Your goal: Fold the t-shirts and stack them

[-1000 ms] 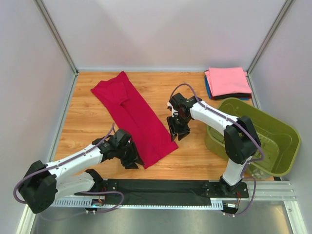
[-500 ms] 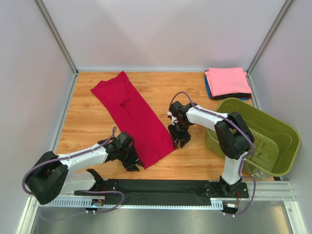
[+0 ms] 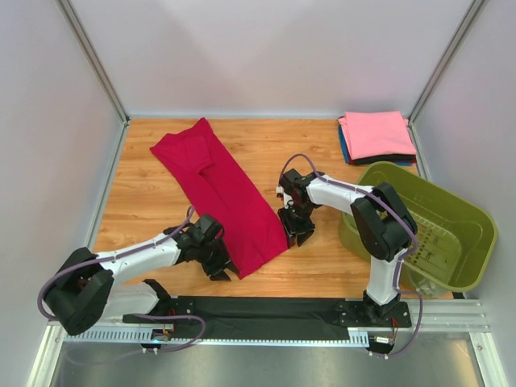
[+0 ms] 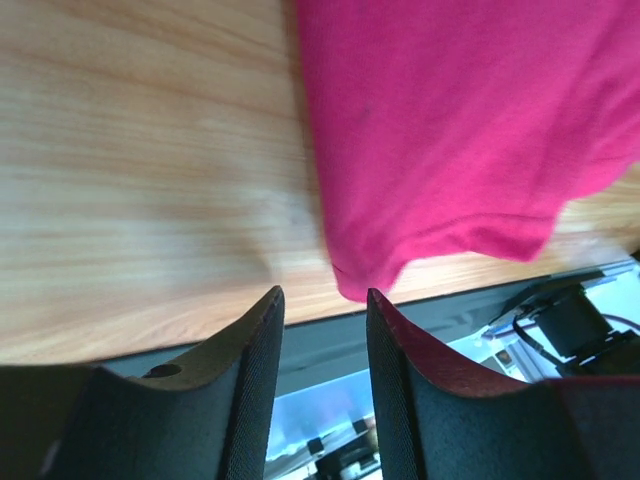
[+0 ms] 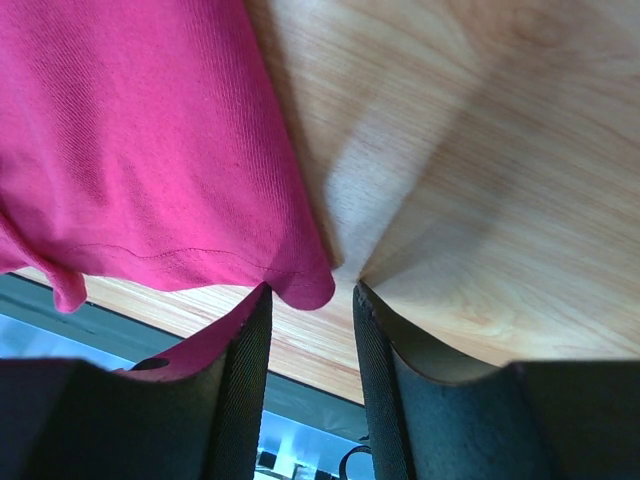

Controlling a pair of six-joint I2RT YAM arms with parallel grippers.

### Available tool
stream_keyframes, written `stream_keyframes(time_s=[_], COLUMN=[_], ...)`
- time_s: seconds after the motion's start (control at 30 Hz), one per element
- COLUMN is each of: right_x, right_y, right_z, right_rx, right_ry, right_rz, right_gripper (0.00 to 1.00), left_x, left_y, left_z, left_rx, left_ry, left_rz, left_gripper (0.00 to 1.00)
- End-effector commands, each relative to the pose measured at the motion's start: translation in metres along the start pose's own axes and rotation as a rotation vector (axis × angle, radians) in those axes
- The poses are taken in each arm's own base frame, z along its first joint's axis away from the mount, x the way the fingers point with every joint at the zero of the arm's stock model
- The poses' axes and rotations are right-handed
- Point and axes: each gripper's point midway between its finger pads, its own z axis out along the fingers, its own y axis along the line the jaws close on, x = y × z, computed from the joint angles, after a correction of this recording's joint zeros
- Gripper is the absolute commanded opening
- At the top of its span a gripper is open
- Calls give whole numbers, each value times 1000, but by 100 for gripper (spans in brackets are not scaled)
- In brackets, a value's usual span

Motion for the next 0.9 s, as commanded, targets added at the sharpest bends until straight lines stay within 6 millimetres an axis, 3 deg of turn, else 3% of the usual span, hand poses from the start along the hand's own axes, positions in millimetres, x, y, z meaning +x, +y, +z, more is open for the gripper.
stream_keyframes(time_s=[0.0, 0.13, 0.3, 0.53, 0.87], right_x=[-12, -18, -25, -20, -7], right_y=[9, 14, 17, 10, -1], right_z=[-14, -27, -35, -19, 2], right_rx=[-39, -45, -37, -29, -15], right_ry=[-66, -92, -106, -67, -40], right_rz=[-35, -45, -51, -39, -27], right_gripper=[40, 41, 41, 40, 37], left_x=[-9, -19, -14, -12, -13], left_y=[-17, -32, -22, -2, 2], left_z=[-23, -36, -16, 2, 10], left_rx=[35, 114, 72, -24, -19], left_ry=[-74, -150, -94, -58, -53], left_rz=[7, -10, -24, -41, -37], left_gripper=[47, 51, 50, 45, 41])
